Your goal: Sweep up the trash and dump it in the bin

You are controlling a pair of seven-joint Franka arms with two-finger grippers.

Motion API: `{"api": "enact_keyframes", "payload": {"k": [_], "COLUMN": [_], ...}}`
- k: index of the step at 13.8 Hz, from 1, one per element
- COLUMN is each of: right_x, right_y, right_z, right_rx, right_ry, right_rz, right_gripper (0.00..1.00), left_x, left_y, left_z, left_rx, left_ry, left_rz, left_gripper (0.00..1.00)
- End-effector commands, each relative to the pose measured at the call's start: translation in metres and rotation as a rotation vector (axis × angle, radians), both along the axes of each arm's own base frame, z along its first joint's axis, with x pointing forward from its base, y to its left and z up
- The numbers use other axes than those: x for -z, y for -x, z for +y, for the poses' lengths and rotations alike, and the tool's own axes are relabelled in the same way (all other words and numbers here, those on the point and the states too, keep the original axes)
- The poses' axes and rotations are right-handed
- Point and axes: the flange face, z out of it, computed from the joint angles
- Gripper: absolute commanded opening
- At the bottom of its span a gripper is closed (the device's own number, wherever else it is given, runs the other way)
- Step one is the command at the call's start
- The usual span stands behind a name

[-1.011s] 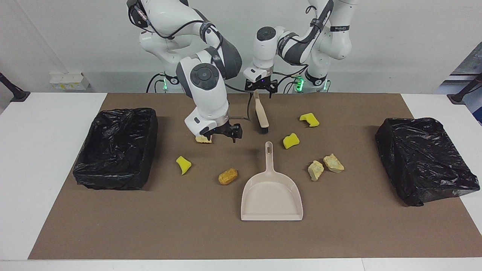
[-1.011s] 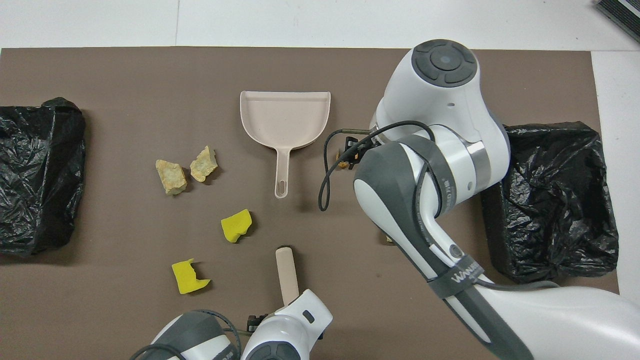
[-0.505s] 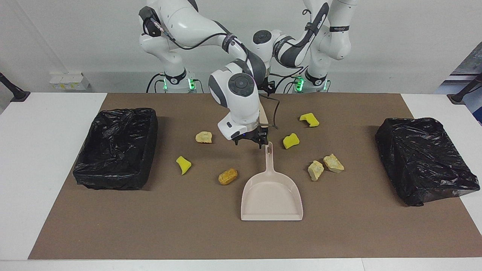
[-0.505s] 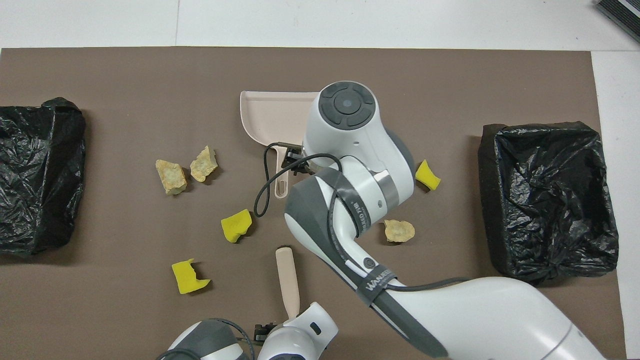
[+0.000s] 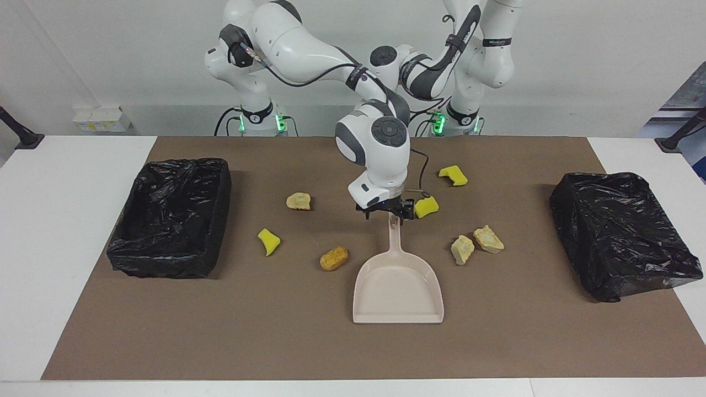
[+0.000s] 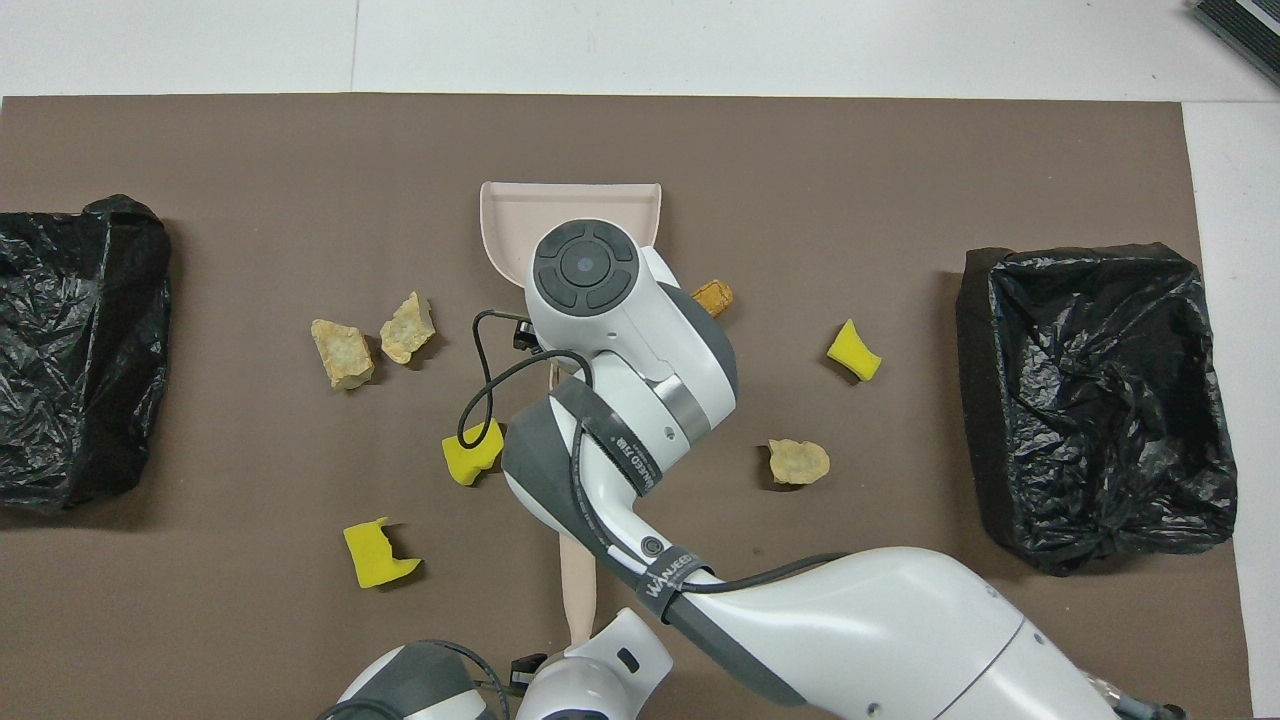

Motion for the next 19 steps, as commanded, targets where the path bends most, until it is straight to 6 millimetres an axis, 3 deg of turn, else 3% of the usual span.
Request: {"api": "enact_keyframes", "payload": {"k": [1, 3, 5, 6, 12, 16, 19], "right_x": [0.003, 0.004, 0.004, 0.004, 0.006, 0.005, 0.008], "right_y": [0.001, 0.0, 0.0, 0.0, -0.011, -0.011, -0.002], "right_z": [0.014, 0.013, 0.011, 0.012, 0.004, 0.004, 0.015], "right_rx": [-0.006, -0.04, -0.115, -0.126, -0.24, -0.36, -0.373], "right_ry": [0.007, 0.014, 0.02, 0.018, -0.003, 0.015, 0.011], "right_rz": [-0.035, -0.041, -0.047, -0.05, -0.088, -0.116, -0.111], "right_gripper": [0.91, 0.85, 0.57, 0.52, 0.56, 0.54, 0.53], "left_x": [-0.004, -0.011, -0.025, -0.037, -0.071, -0.064, -0.056], "left_y": [-0.001, -0.003, -0.023, -0.03, -0.097, -0.144, -0.146], "left_z": [0.004, 0.007, 0.027, 0.037, 0.148, 0.222, 0.258], "left_rx": [-0.013, -0.018, -0.07, -0.095, -0.314, -0.351, -0.406], "left_ry": [0.01, -0.02, -0.053, -0.043, -0.126, -0.154, -0.169], "left_rz": [0.006, 0.03, 0.051, 0.044, 0.007, 0.007, 0.046], "left_gripper": [0.0, 0.0, 0.0, 0.0, 0.0, 0.0, 0.0]}}
